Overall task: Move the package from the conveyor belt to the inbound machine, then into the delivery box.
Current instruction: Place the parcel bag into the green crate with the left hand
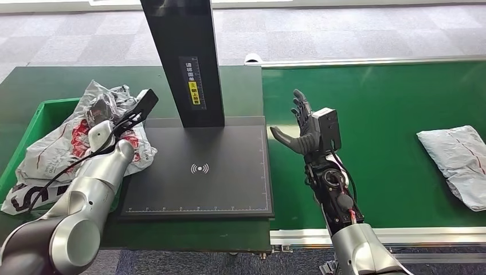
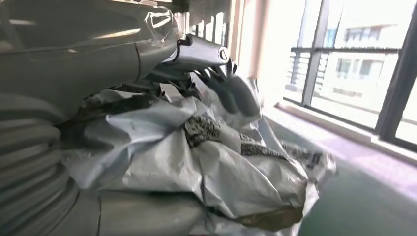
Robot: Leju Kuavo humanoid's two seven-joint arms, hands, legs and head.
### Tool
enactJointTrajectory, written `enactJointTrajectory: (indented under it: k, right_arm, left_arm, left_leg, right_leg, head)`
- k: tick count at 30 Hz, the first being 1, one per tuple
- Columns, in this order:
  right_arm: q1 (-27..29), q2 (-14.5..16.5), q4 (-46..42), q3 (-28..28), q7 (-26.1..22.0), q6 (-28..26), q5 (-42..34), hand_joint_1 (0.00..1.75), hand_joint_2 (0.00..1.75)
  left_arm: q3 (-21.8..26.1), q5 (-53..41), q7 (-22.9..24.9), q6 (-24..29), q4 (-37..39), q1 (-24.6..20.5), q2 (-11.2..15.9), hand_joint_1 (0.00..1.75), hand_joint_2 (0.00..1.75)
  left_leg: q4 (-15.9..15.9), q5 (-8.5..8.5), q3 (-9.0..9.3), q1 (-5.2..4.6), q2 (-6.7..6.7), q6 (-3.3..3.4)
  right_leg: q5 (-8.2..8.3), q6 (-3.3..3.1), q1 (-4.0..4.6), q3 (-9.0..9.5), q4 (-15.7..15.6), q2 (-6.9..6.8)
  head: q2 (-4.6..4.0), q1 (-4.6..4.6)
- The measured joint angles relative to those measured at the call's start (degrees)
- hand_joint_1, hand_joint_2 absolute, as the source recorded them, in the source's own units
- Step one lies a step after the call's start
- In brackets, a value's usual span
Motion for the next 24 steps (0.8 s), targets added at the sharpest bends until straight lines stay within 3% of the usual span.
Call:
enactJointTrajectory:
  k: [1, 5, 9, 18, 20, 24]
  right_arm:
    - [0.1, 0.0, -0.1, 0.0, 0.0, 0.0, 0.0, 0.0, 1.75]
    - [0.2, 0.0, -0.2, -0.1, -0.5, 0.0, 0.0, 0.0, 1.75]
    - [0.2, 0.0, -0.2, -0.1, -0.9, 0.0, -0.5, 0.0, 1.75]
    - [0.2, -0.1, -0.5, -0.1, -1.5, 0.0, -1.1, 0.0, 1.75]
    - [0.3, -0.1, -0.5, -0.1, -1.7, 0.0, -1.2, 0.0, 1.75]
    - [0.3, -0.3, -0.5, -0.1, -2.0, 0.0, -1.7, 0.0, 1.75]
  left_arm:
    - [-0.2, 0.4, -0.2, 2.9, -0.3, 0.3, 0.1, 0.0, 0.0]
    - [-1.1, 2.8, -3.0, 12.0, -1.8, 1.7, 0.5, 0.0, 1.75]
    - [-1.8, 4.2, -6.3, 17.3, -4.6, 3.2, 0.7, 0.0, 1.75]
    - [-1.2, 4.6, -13.3, 17.8, -17.1, 8.0, 0.1, 0.0, 1.75]
    - [0.1, 6.7, -18.7, 17.8, -21.1, 9.2, -1.0, 0.0, 1.75]
    - [6.4, 12.9, -37.0, 17.8, -30.1, 11.0, -5.4, 0.0, 1.75]
  left_leg:
    - [0.0, 0.0, -0.03, 0.0, 0.0, 0.0]
    - [0.0, 0.0, -0.15, 0.0, -0.01, 0.0]
    - [0.0, -0.01, -0.22, 0.0, -0.01, 0.0]
    - [0.0, -0.01, -0.24, 0.0, -0.01, 0.0]
    - [0.0, -0.01, -0.24, 0.0, 0.0, 0.0]
    - [0.0, -0.02, -0.3, -0.01, -0.03, 0.01]
  right_leg:
    - [0.0, 0.0, 0.0, -0.03, 0.0, 0.0]
    - [-0.01, 0.01, 0.0, -0.13, 0.0, -0.02]
    - [-0.01, 0.01, 0.0, -0.19, 0.0, -0.02]
    - [-0.01, 0.01, 0.0, -0.23, 0.0, -0.01]
    - [-0.01, 0.01, 0.0, -0.24, 0.0, -0.01]
    - [-0.02, 0.02, -0.01, -0.28, 0.0, -0.02]
  head:
    - [0.0, 0.0]
    - [0.01, 0.0]
    - [0.01, 0.0]
    - [0.01, -0.01]
    - [0.01, 0.0]
    - [0.0, 0.0]
